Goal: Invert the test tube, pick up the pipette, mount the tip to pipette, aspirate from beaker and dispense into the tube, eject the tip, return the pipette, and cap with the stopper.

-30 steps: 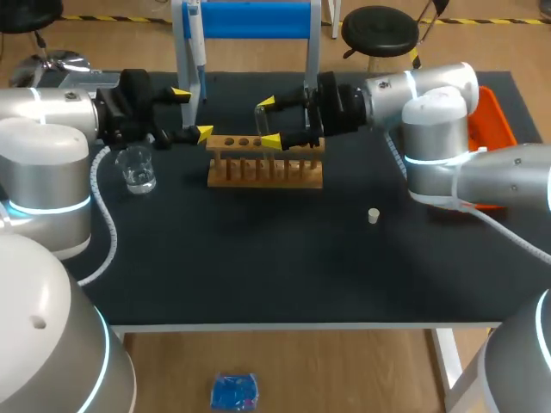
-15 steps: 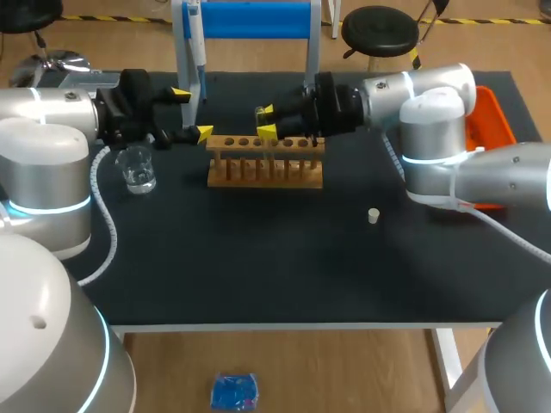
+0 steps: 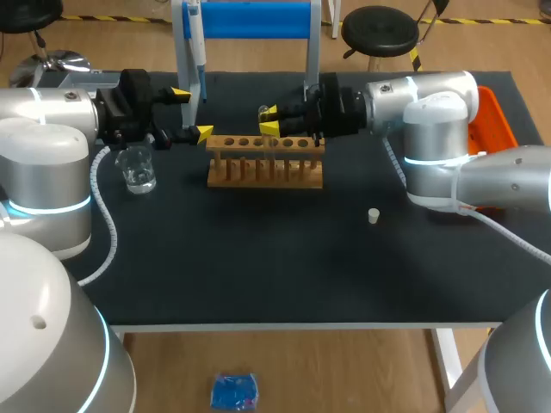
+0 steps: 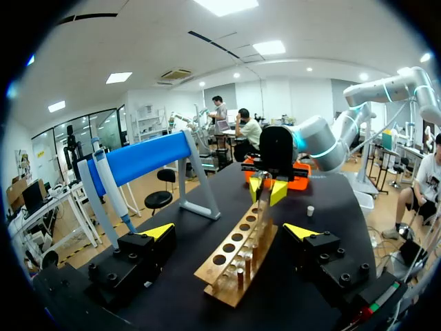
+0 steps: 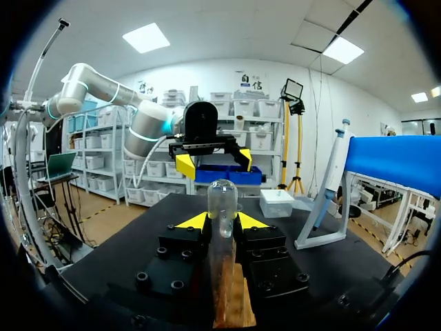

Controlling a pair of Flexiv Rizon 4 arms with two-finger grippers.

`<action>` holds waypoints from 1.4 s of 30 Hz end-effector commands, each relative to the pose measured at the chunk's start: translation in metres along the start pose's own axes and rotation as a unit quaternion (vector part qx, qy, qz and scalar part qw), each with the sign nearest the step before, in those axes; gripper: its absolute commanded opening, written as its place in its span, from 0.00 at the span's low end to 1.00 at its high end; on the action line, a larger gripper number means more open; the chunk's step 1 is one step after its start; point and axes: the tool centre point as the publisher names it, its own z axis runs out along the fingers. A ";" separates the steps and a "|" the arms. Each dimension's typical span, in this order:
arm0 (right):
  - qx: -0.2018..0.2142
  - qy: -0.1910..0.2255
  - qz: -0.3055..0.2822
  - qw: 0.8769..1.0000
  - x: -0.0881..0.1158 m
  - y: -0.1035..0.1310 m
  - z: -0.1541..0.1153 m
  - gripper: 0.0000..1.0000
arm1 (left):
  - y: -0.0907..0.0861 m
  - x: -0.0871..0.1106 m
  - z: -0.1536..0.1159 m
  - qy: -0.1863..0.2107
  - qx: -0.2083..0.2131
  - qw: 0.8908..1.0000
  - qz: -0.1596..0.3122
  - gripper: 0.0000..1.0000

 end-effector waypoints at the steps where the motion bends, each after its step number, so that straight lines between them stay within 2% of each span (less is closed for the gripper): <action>1: -0.009 -0.005 0.005 1.000 0.001 -0.002 -0.001 0.00 | 0.001 0.001 0.000 -0.002 0.001 1.000 0.001 1.00; 14: -0.038 -0.024 0.033 0.998 -0.004 0.000 -0.006 0.00 | 0.001 0.001 0.000 -0.002 0.001 1.000 0.001 1.00; 25: -0.041 -0.032 0.039 0.998 -0.005 -0.005 -0.008 0.00 | 0.001 0.001 0.000 -0.002 0.001 1.000 0.001 1.00; 42: -0.053 -0.032 0.033 0.998 -0.004 0.016 -0.012 0.00 | 0.001 0.001 0.000 -0.002 0.001 1.000 0.001 1.00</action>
